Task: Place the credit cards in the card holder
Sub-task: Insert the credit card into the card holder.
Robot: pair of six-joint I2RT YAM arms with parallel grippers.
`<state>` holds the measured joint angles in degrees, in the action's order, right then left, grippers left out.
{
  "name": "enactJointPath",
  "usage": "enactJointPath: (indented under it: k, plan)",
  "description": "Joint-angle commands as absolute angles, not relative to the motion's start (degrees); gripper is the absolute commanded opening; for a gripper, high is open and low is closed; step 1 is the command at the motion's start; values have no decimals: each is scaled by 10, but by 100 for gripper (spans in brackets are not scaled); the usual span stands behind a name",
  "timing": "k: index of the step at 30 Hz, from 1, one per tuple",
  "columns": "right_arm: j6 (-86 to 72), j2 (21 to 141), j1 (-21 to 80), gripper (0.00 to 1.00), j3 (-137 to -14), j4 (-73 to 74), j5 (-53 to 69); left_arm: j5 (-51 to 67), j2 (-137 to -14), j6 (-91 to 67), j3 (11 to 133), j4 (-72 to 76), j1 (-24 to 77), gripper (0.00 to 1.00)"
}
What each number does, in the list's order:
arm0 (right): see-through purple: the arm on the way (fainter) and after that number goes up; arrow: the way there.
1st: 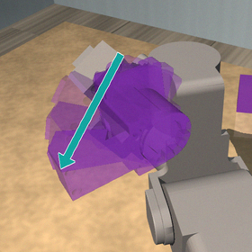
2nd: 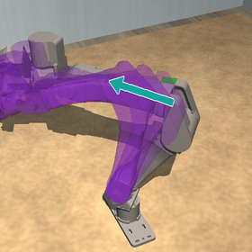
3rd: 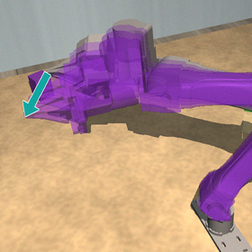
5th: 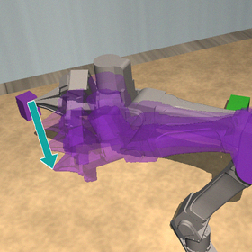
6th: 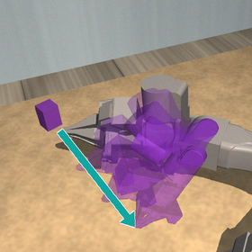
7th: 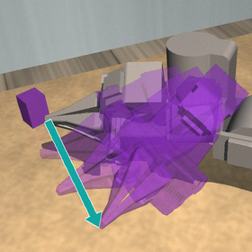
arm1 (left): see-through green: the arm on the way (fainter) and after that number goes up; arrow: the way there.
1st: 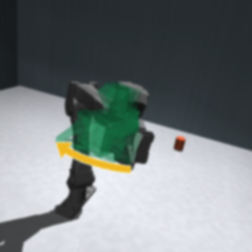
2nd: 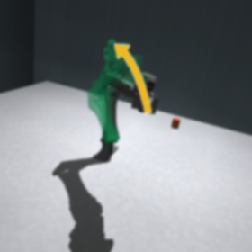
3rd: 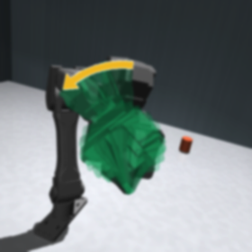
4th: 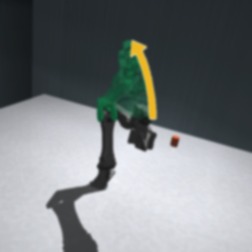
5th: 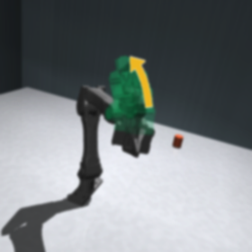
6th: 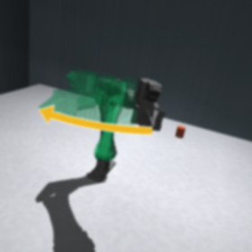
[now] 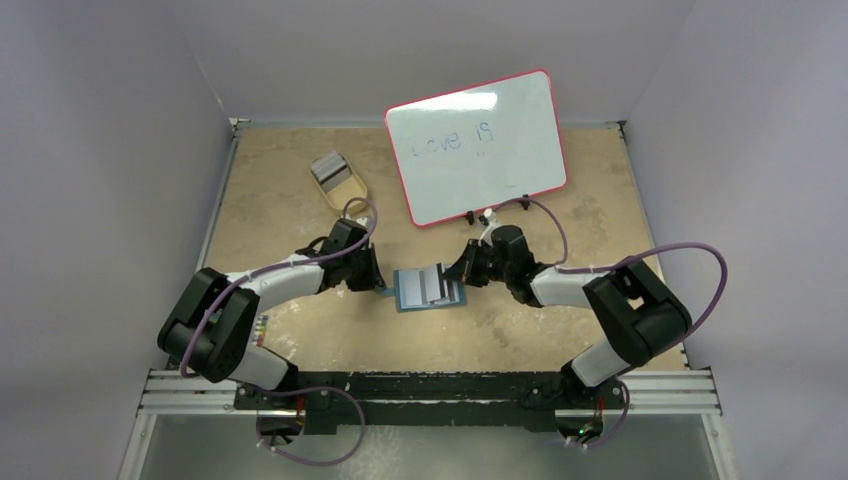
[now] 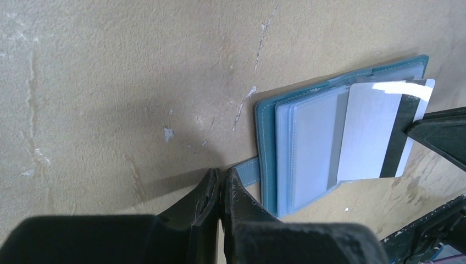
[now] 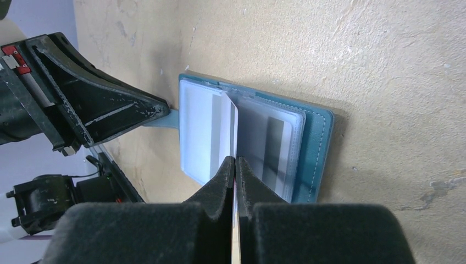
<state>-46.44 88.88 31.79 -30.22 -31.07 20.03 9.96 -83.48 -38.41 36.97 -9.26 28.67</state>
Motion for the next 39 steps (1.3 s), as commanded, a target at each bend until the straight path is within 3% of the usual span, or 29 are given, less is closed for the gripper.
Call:
enactJointPath:
  k: [1,19,29,39]
  plan:
    - [-471,878,316,0,-289,-341,183,87,-831,-397,365,-67,291,0]
    - [-477,873,316,0,-278,-360,177,78,-831,-405,354,-62,294,0]
    - [-480,815,316,0,-286,-319,163,66,-834,-409,350,-63,296,0]
    - [-489,841,316,0,-287,-356,167,69,-834,-412,346,-59,297,0]
